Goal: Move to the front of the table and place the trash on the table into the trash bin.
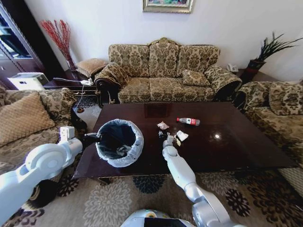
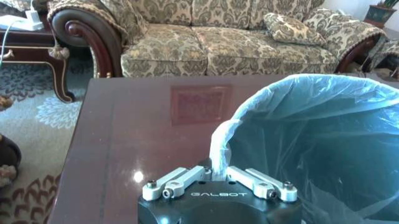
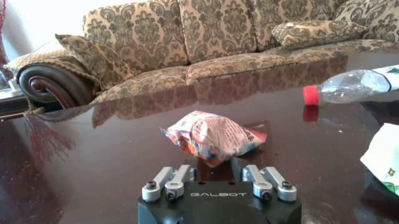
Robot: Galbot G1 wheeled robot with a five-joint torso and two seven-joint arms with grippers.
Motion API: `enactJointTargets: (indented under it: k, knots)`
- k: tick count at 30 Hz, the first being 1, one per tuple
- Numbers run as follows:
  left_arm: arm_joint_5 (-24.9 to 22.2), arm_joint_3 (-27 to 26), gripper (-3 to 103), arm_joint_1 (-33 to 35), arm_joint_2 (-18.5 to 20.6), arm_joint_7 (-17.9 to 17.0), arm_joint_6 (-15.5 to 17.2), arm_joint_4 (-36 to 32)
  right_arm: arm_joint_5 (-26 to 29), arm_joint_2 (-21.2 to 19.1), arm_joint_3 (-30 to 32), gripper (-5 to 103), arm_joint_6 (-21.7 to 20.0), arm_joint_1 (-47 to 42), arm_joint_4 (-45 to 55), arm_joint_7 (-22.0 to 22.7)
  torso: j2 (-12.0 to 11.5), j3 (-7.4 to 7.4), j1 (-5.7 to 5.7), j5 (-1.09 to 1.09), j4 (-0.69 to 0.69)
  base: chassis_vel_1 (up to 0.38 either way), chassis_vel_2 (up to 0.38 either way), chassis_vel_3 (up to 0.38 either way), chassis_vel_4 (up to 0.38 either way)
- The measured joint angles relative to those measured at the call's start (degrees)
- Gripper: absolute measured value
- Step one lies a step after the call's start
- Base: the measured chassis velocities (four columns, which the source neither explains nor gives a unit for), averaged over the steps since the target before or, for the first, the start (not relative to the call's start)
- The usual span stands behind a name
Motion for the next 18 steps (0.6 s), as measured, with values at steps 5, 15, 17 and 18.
enactJointTargets:
  k: [5, 15, 17, 18]
  knots:
    - [0.1, -0.3, 0, 0.3, -0.2, 0.0, 0.0, -0.2, -1.4, -0.2, 0.0, 15, 0.0, -0.6, 1.4, 0.5, 0.0, 0.00, 0.00, 0.00, 0.01, 0.000, 0.000, 0.000, 0.000]
    - [0.2, 0.0, 0, -0.2, -0.3, 0.1, -0.3, 0.0, -11.2, -2.2, -0.6, 22, -2.0, -6.0, 12.8, 2.5, 0.0, 0.00, 0.00, 0.00, -0.01, 0.000, 0.000, 0.000, 0.000]
    - [0.3, 0.0, 0, -0.2, -0.3, 0.1, -0.3, 0.0, -11.6, -2.2, -0.6, 27, -2.0, -5.9, 12.9, 2.5, 0.0, 0.00, 0.00, 0.00, 0.00, 0.000, 0.000, 0.000, 0.000]
    - [0.3, 0.0, 0, -0.2, -0.3, 0.1, -0.3, 0.0, -12.4, -2.2, -0.6, 33, -1.9, -5.4, 12.4, 2.5, 0.0, 0.00, 0.00, 0.01, -0.01, 0.000, 0.000, 0.000, 0.000]
